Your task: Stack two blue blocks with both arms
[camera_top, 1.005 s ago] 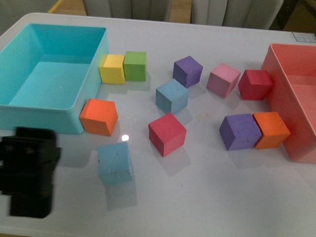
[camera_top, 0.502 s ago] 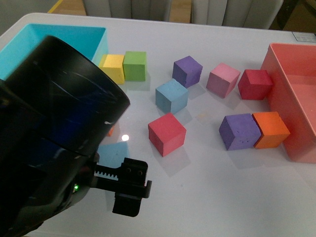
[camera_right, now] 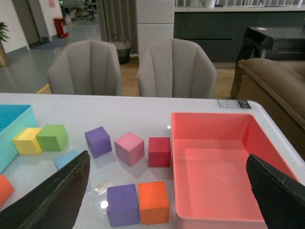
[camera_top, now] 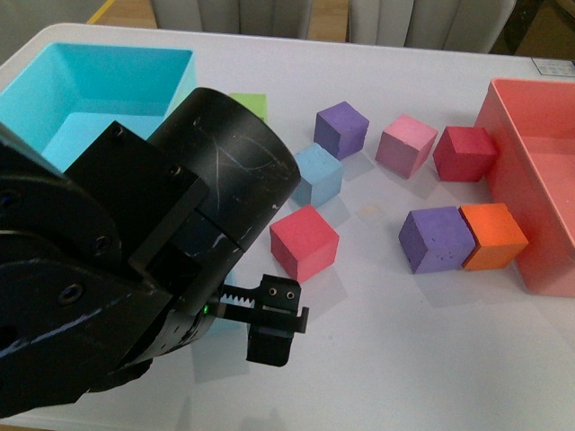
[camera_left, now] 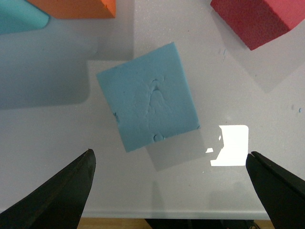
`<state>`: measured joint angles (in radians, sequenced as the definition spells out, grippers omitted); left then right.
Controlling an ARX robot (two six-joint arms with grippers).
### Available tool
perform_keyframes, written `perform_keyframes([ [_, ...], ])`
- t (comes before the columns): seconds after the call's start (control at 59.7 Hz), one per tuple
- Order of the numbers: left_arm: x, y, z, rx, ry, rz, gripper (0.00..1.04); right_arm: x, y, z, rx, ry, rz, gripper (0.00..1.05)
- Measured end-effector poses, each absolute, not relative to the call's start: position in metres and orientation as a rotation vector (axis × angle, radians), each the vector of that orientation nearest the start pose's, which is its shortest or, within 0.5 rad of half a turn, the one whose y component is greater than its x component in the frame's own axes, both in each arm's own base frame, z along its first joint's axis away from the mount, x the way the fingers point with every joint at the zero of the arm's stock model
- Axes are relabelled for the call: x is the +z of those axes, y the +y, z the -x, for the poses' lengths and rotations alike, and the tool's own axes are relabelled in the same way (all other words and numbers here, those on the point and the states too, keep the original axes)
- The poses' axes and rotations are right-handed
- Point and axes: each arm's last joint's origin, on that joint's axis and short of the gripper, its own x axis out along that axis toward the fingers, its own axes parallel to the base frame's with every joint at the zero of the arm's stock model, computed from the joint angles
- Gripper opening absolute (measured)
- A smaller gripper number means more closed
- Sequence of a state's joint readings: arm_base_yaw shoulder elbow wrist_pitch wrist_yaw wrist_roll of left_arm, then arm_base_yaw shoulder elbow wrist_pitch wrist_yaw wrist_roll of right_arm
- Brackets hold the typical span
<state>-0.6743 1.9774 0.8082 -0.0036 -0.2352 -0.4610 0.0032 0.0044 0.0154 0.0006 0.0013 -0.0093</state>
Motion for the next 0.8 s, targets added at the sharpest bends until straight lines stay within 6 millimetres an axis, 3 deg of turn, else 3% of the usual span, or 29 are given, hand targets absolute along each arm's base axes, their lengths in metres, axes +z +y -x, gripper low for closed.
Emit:
perform_keyframes([
  [0.452,0.057,-0.199,-0.280,-0.061,1.140,-0.028,0.96,0.168,0.000,-0.097,0.002,-0.012,0.009,0.96],
  [0.804,0.047,-0.203,-0.289,-0.040,1.166,-0.013,0.96,0.168,0.000,-0.097,0.002,-0.012,0.009,0.96],
])
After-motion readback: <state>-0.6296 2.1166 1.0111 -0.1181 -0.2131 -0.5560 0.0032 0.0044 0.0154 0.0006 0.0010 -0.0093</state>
